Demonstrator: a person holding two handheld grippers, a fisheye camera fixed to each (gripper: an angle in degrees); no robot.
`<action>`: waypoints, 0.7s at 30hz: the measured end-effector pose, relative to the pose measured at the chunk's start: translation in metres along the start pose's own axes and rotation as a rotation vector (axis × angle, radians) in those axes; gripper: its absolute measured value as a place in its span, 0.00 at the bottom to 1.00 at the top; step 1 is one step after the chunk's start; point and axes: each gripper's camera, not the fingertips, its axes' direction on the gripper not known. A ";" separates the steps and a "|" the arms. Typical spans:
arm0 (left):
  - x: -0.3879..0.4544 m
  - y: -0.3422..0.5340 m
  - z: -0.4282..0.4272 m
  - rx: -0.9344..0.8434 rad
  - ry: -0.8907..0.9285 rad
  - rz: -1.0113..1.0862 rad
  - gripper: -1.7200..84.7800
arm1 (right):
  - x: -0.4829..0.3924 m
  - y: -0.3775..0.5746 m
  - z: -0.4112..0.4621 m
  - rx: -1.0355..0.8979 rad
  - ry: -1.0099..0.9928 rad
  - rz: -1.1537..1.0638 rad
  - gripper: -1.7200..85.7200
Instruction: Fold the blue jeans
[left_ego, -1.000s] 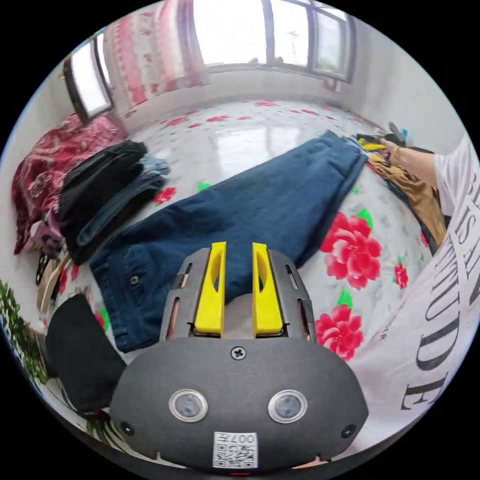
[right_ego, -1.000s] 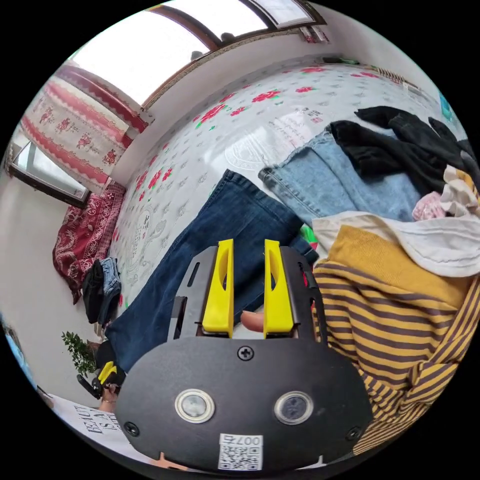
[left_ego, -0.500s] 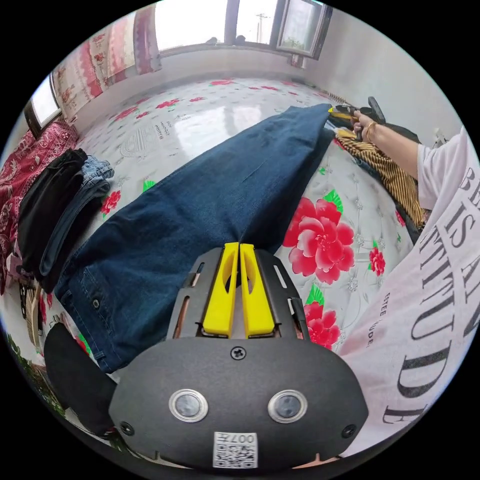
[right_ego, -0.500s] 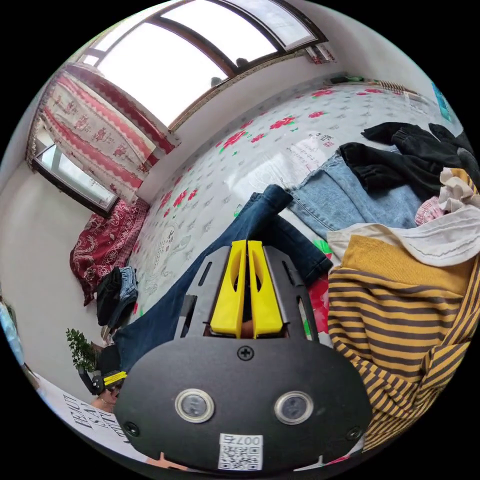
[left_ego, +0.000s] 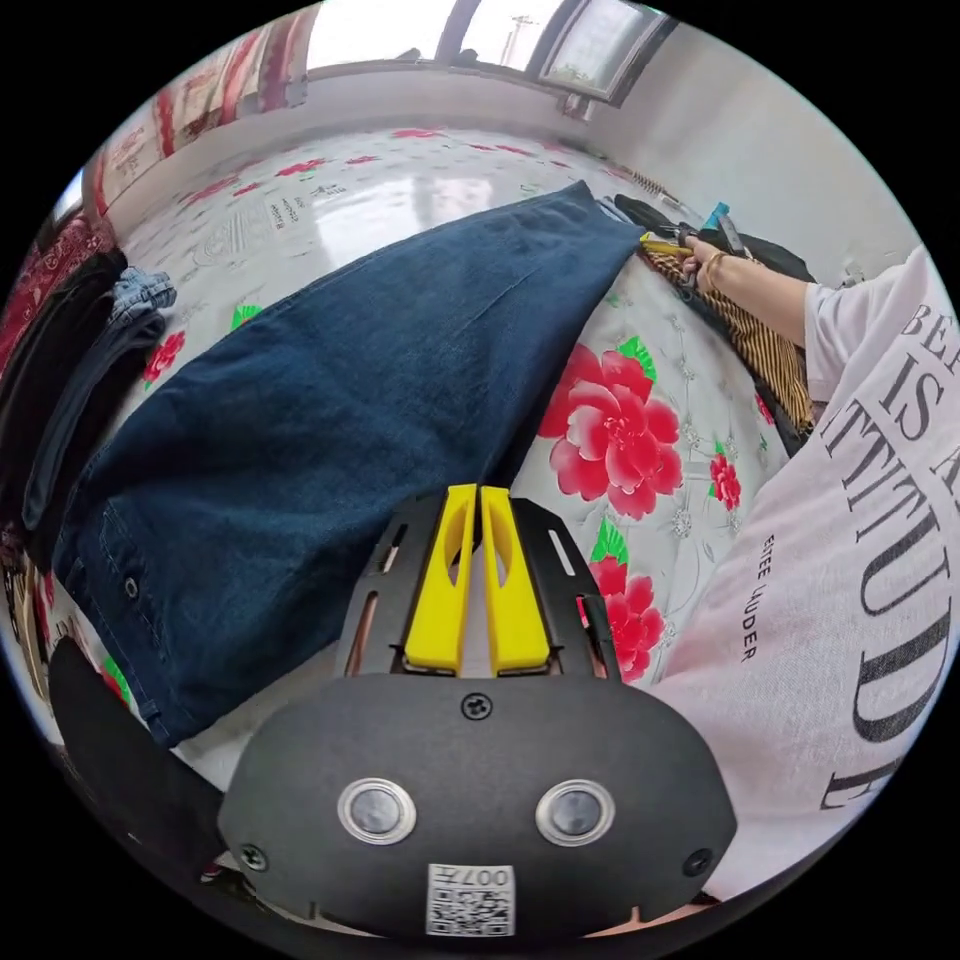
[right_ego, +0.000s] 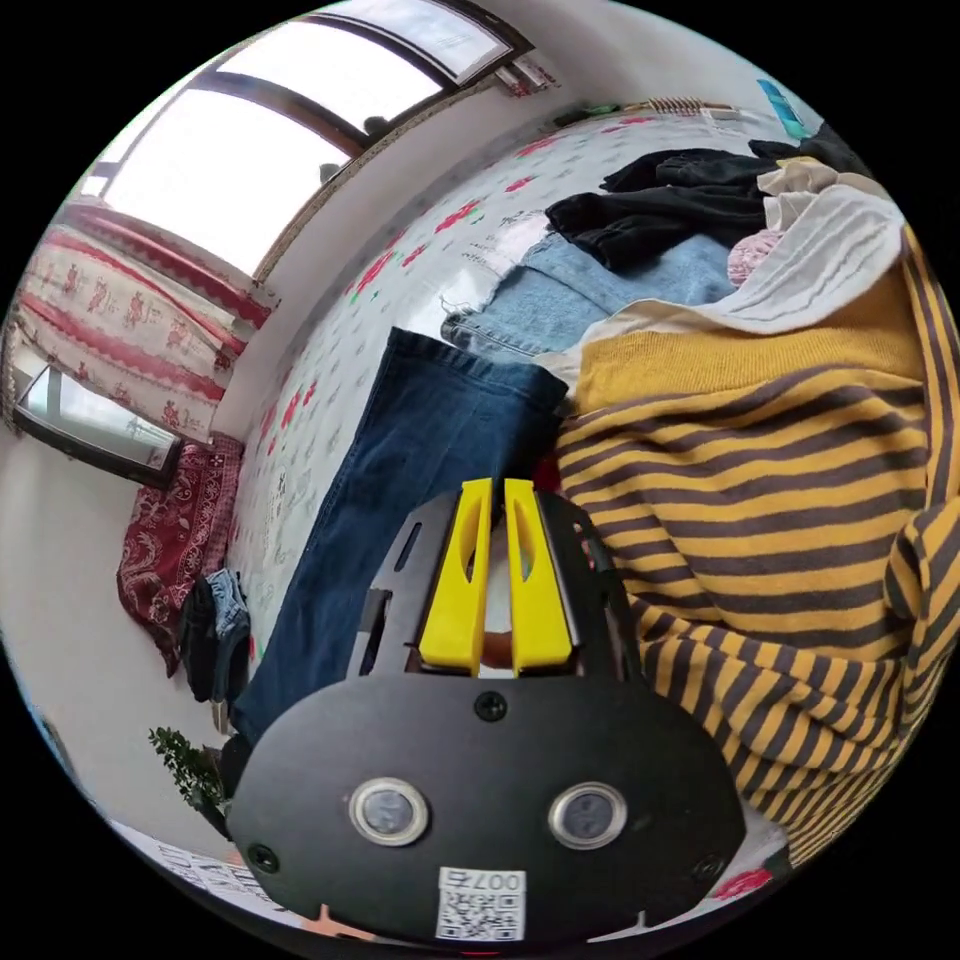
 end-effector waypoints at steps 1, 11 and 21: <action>-0.006 0.006 -0.003 0.013 0.016 -0.066 0.02 | 0.007 0.003 -0.003 0.005 -0.044 0.024 0.07; -0.078 0.150 -0.062 0.375 -0.019 -1.002 0.08 | 0.024 0.037 0.010 0.157 -0.346 0.208 0.12; -0.123 0.232 -0.033 0.679 0.147 -1.489 0.20 | -0.157 0.020 -0.013 0.114 -0.415 -0.060 0.07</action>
